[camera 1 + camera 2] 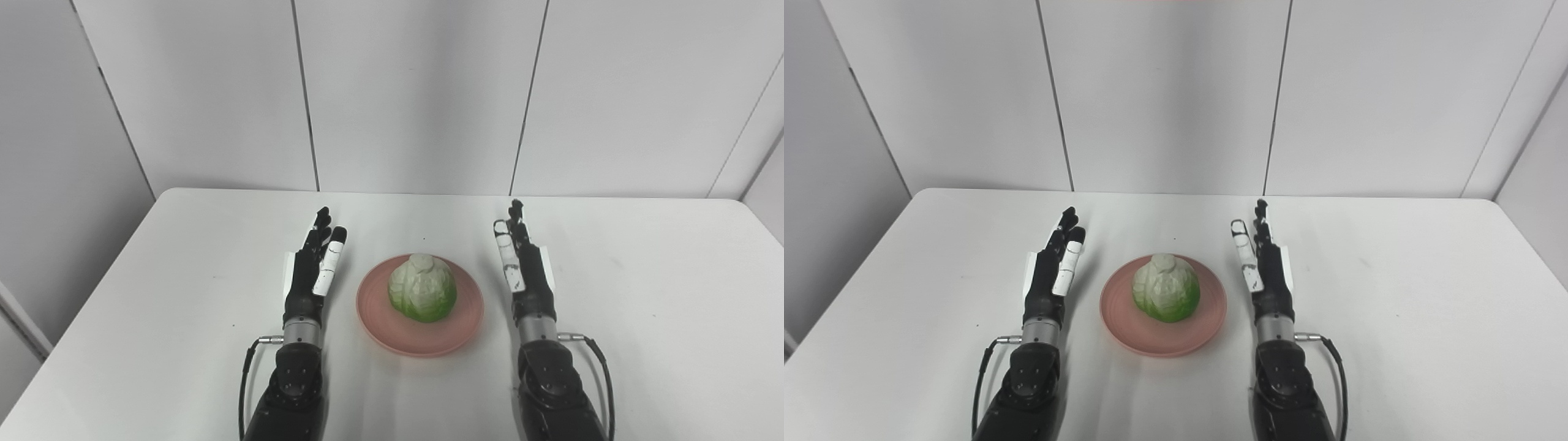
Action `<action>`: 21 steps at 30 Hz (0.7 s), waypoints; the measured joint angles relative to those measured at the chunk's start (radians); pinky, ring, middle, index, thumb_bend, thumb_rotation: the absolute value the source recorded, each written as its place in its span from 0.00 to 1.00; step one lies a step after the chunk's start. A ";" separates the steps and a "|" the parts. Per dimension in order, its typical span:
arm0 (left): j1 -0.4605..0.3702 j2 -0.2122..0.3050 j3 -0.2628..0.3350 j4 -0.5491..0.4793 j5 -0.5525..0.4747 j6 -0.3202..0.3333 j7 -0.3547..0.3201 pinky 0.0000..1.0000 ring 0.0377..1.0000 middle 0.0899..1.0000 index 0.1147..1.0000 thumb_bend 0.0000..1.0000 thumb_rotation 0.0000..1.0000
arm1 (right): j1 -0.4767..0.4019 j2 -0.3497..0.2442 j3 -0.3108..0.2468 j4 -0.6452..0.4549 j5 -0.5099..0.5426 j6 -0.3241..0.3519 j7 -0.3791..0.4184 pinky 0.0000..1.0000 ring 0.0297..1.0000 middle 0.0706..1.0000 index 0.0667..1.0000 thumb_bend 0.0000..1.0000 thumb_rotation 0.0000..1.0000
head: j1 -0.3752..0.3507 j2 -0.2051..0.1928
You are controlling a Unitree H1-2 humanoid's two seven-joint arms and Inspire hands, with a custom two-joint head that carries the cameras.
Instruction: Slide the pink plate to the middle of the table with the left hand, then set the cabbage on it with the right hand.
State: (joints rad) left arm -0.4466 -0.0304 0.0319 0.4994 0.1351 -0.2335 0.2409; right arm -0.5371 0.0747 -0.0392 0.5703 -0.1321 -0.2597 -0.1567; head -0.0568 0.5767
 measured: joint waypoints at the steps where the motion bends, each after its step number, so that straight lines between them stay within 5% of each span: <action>1: -0.001 0.000 0.000 0.003 0.002 0.000 0.004 0.89 0.93 0.93 0.88 0.82 0.94 | 0.000 -0.002 0.002 0.002 0.004 -0.009 -0.002 1.00 0.99 0.98 1.00 0.83 1.00 | 0.000 0.000; 8: -0.006 -0.006 -0.001 0.008 0.007 0.001 0.026 0.86 0.93 0.93 0.87 0.81 0.95 | 0.009 -0.020 0.007 -0.009 0.064 -0.020 0.042 1.00 0.96 0.96 0.94 0.86 1.00 | 0.003 0.015; 21: -0.036 -0.025 0.006 0.062 -0.017 0.002 0.049 0.88 0.95 0.94 0.90 0.83 0.92 | 0.057 -0.045 -0.010 -0.086 0.166 0.070 0.096 1.00 0.94 0.95 0.93 0.87 1.00 | 0.005 0.023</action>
State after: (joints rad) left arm -0.4830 -0.0552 0.0383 0.5611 0.1182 -0.2313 0.2904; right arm -0.4801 0.0300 -0.0489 0.4842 0.0342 -0.1902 -0.0610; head -0.0522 0.5998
